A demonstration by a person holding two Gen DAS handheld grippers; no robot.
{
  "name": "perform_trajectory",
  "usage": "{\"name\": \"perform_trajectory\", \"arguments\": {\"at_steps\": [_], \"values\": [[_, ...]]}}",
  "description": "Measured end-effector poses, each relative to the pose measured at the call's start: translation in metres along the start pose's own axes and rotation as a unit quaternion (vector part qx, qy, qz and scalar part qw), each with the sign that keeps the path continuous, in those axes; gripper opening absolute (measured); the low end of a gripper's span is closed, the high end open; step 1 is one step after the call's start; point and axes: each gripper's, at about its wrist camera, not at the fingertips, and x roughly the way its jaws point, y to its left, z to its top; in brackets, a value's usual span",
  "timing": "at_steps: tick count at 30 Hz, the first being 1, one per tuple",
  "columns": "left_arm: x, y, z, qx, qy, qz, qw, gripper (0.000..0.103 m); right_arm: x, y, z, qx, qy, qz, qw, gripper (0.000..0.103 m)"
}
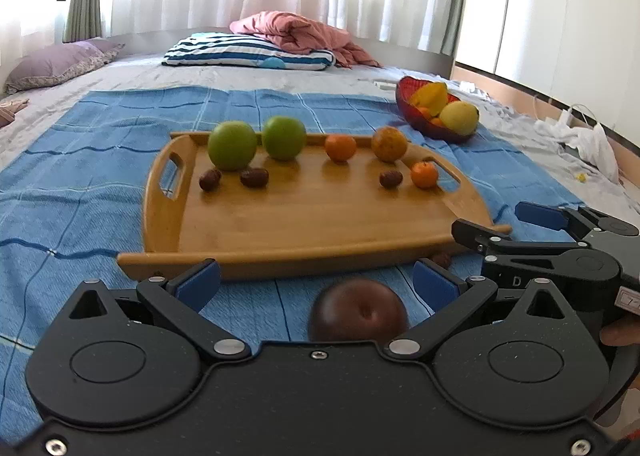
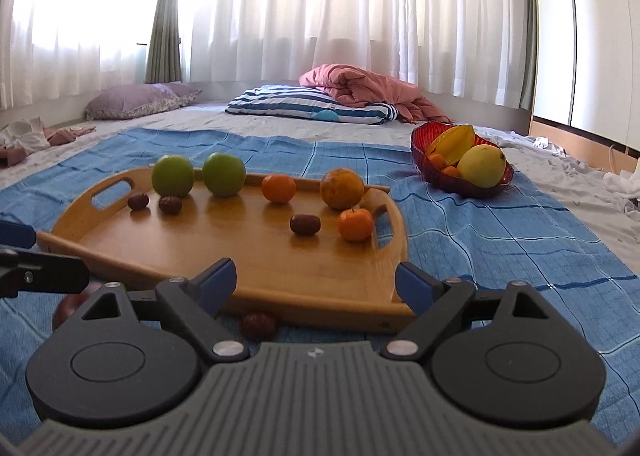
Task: Organize fruits
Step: 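Withdraw both tools from the tray toward the red apple on the blanket, then grasp the red apple with the left tool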
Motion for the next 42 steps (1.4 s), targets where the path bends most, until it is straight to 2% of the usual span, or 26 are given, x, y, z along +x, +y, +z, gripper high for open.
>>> {"name": "perform_trajectory", "arguments": {"at_steps": [17, 22, 25, 30, 34, 42], "values": [[0.006, -0.016, -0.022, 0.013, 0.021, 0.0, 0.9997, 0.102, -0.004, 0.009, -0.028, -0.027, 0.01, 0.004, 1.0, 0.094], [0.01, -0.021, -0.027, 0.014, 0.032, -0.005, 0.9994, 0.095, -0.002, 0.01, -0.031, -0.029, 0.013, 0.006, 0.999, 0.094], [0.014, -0.023, -0.029, 0.014, 0.038, -0.005, 0.9992, 0.082, -0.001, 0.011, -0.03, -0.031, 0.014, 0.008, 0.999, 0.094], [0.02, -0.026, -0.031, 0.015, 0.049, -0.016, 0.9986, 0.072, 0.0, 0.011, -0.03, -0.032, 0.017, 0.014, 0.999, 0.094], [0.022, -0.028, -0.032, 0.022, 0.048, -0.007, 0.9986, 0.062, 0.002, 0.012, -0.03, -0.026, 0.019, 0.021, 0.999, 0.094], [0.021, -0.025, -0.03, 0.018, 0.046, -0.009, 0.9987, 0.062, 0.004, 0.018, -0.03, -0.021, 0.021, 0.025, 0.999, 0.094]]}}
